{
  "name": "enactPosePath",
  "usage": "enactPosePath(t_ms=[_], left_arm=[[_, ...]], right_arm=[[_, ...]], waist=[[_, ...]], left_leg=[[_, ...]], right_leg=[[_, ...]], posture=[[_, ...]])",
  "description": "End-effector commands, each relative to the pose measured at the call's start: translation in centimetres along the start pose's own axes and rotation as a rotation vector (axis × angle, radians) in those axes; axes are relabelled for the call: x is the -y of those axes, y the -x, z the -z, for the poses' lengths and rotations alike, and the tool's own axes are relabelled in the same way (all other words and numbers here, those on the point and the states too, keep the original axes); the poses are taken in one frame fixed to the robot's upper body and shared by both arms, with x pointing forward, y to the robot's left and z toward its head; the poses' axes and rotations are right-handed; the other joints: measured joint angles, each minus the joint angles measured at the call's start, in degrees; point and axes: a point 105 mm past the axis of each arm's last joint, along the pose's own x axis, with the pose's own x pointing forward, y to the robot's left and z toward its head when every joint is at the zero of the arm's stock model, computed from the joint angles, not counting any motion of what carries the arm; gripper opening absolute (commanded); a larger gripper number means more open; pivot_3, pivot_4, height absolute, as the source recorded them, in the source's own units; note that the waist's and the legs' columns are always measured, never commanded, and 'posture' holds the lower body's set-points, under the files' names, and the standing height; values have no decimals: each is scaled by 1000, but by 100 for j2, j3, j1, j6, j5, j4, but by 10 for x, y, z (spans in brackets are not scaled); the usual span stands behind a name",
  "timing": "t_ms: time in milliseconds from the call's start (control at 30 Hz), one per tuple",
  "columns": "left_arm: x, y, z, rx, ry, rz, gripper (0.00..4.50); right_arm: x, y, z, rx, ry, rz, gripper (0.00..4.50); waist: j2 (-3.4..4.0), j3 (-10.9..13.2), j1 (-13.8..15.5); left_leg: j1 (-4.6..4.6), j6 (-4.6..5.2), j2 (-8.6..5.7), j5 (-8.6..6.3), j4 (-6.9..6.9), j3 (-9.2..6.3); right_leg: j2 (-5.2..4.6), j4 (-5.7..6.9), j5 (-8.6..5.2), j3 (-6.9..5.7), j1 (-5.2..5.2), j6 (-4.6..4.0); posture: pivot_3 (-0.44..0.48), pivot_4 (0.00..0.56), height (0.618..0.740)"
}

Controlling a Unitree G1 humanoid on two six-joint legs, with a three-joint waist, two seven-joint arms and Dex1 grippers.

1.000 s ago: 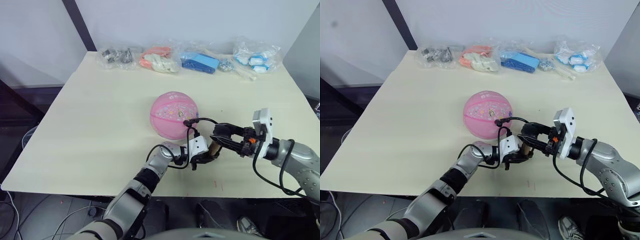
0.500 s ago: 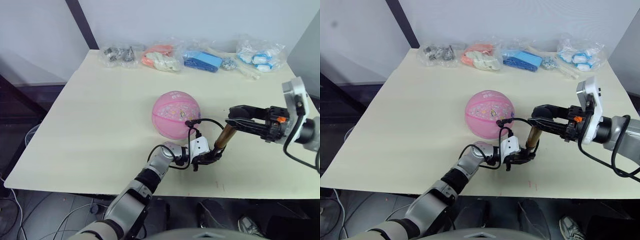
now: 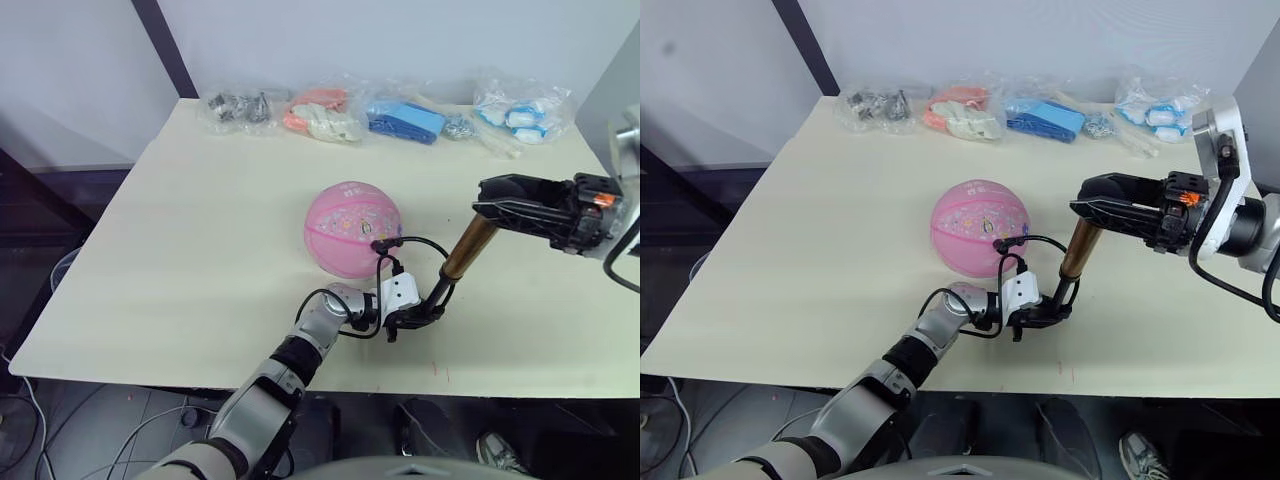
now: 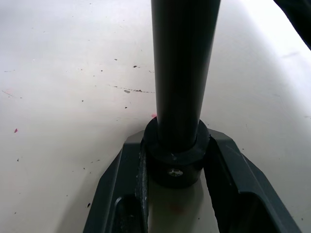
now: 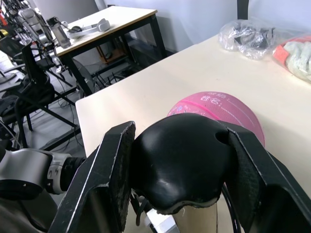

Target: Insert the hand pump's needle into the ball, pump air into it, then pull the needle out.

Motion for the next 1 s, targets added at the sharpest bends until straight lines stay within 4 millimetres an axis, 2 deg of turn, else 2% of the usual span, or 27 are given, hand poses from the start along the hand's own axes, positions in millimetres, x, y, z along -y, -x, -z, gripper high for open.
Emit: enactPosePath(t_ms=[33, 200, 300, 533, 633, 733, 1000], left_arm=[[25, 0, 43, -130, 105, 73, 1097], [25, 0, 43, -129, 103, 74, 1097], [24, 0, 42, -128, 102, 73, 1097], [24, 2, 43, -130, 102, 72, 1097], [25, 2, 43, -131, 102, 72, 1097], [25, 2, 43, -131, 101, 72, 1097], [23, 3, 43, -131, 102, 69, 1097]], right_arm=[[4, 10, -31, 108, 172, 95, 2299], [7, -4, 4, 62, 126, 90, 2299], [9, -8, 18, 54, 125, 90, 2299], [14, -16, 61, -12, 87, 100, 2299], [15, -18, 71, -15, 72, 100, 2299], [16, -23, 79, -17, 57, 99, 2299], [22, -24, 83, -14, 30, 123, 2299]], waist=[[0, 0, 0], [-5, -4, -1], [-7, -9, -8], [-52, -53, -46], [-65, -77, -65], [-72, -99, -65], [-84, -129, -65]], left_leg=[[0, 0, 0, 0, 0, 0], [4, 0, 0, 0, 0, -1], [11, 0, 0, 0, 0, 0], [50, -1, 2, 0, -1, -1], [114, -1, 12, -2, -20, 0], [115, -1, 24, -2, -23, 1], [115, -2, 31, -2, -26, 0]], right_leg=[[0, 0, 0, 0, 0, 0], [3, 1, 0, -2, 3, 0], [3, 4, 0, 0, 8, 1], [10, 4, -1, 1, 41, 2], [15, -16, -18, 0, 100, 22], [23, -21, -18, 2, 100, 22], [22, -23, -17, 4, 100, 20]], posture=[[0, 150, 740], [0, 150, 740], [0, 150, 740], [0, 150, 740], [0, 150, 740], [0, 150, 740], [0, 150, 740]])
